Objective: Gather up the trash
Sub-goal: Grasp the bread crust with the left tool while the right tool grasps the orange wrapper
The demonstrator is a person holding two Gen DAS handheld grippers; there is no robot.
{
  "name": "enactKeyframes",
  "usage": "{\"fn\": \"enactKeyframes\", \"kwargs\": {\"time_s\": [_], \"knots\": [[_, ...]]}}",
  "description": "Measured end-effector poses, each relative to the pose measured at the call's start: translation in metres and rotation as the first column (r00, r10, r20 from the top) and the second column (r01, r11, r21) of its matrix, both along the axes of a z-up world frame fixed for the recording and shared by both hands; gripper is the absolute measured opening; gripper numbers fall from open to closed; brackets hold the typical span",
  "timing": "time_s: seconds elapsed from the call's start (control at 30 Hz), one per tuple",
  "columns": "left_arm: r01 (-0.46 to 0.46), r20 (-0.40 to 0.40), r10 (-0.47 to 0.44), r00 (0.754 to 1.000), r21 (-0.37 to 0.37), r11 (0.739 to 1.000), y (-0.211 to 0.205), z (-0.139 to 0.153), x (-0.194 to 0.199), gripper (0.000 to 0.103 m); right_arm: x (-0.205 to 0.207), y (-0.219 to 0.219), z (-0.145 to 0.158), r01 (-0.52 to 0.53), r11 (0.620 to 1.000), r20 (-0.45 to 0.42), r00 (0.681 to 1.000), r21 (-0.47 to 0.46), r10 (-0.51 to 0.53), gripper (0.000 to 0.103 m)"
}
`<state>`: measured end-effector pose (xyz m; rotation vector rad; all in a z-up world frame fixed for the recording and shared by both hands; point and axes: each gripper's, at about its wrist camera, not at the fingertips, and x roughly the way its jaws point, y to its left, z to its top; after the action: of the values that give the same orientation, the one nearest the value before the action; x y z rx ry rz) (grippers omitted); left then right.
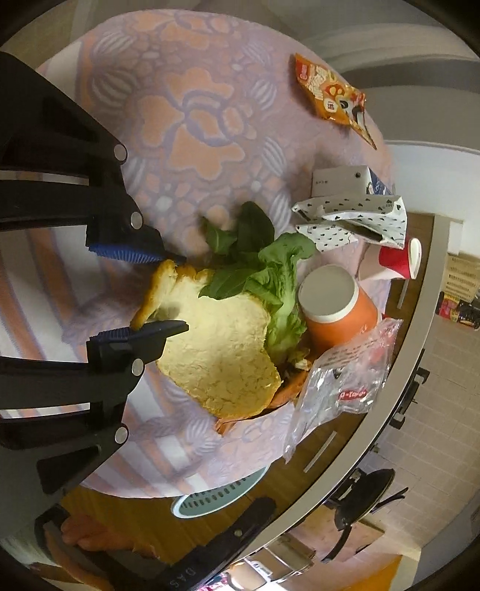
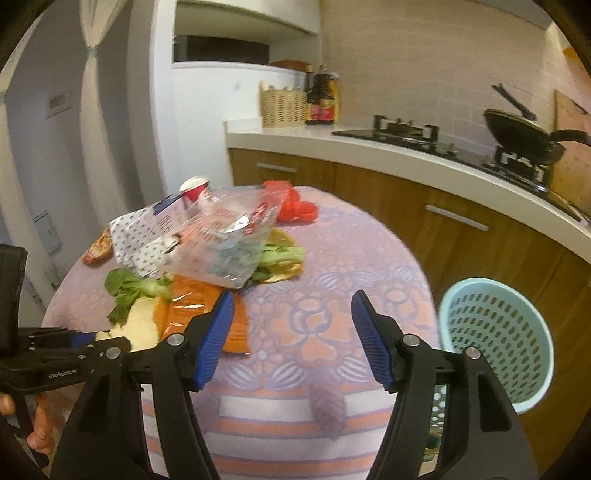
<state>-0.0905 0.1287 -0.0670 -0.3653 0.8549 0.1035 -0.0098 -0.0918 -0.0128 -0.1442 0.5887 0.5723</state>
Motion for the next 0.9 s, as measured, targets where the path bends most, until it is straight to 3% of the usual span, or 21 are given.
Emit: {"fn": "enactKeyframes", "kwargs": {"time_s": [0.1, 0.17, 0.23, 0.47, 0.5, 0.57, 0.63, 0.83, 0.87, 0.9], "knots": [[0.006, 0.019, -0.006, 1.0, 0.015, 1.0, -0.002, 0.003, -0.008, 0.025, 0.004, 0.009, -0.008, -0.055, 0.998, -0.07, 0.996, 0.013, 0.056, 0.067], [0.029, 0.02, -0.03, 0.999, 0.042, 0.999, -0.004, 0.007, -0.017, 0.015, 0.008, 0.016, -0.011, -0.088, 0.996, -0.103, 0.991, 0.013, 0.089, 0.069], [0.044, 0.016, -0.045, 0.999, 0.039, 0.998, 0.0, 0.009, -0.024, 0.013, 0.011, 0.024, -0.013, -0.123, 0.992, -0.128, 0.984, 0.008, 0.123, 0.072], [0.037, 0.003, -0.037, 0.999, 0.05, 0.998, 0.02, 0.007, -0.053, 0.015, 0.022, 0.057, -0.022, -0.197, 0.98, -0.204, 0.96, -0.003, 0.192, 0.075], [0.045, 0.0, -0.045, 0.999, 0.057, 0.997, 0.019, 0.006, -0.052, 0.016, 0.025, 0.061, -0.024, -0.203, 0.979, -0.216, 0.956, -0.002, 0.198, 0.076], [0.059, 0.002, -0.059, 0.998, 0.066, 0.996, 0.015, 0.003, -0.05, 0.043, 0.029, 0.069, -0.027, -0.213, 0.977, -0.239, 0.949, 0.003, 0.208, 0.076], [0.073, 0.016, -0.074, 0.997, 0.057, 0.996, 0.013, 0.001, -0.046, 0.055, 0.032, 0.077, -0.031, -0.216, 0.976, -0.253, 0.945, -0.013, 0.206, 0.076], [0.062, -0.005, -0.062, 0.998, 0.086, 0.994, 0.007, -0.004, -0.029, 0.059, 0.039, 0.085, -0.042, -0.202, 0.978, -0.275, 0.945, -0.061, 0.178, 0.075], [0.058, -0.012, -0.057, 0.998, 0.098, 0.994, 0.005, -0.004, -0.027, 0.059, 0.04, 0.085, -0.044, -0.198, 0.978, -0.282, 0.944, -0.063, 0.172, 0.073], [0.055, -0.019, -0.053, 0.998, 0.113, 0.992, 0.003, -0.005, -0.026, 0.059, 0.04, 0.084, -0.045, -0.203, 0.978, -0.293, 0.939, -0.056, 0.178, 0.062]]}}
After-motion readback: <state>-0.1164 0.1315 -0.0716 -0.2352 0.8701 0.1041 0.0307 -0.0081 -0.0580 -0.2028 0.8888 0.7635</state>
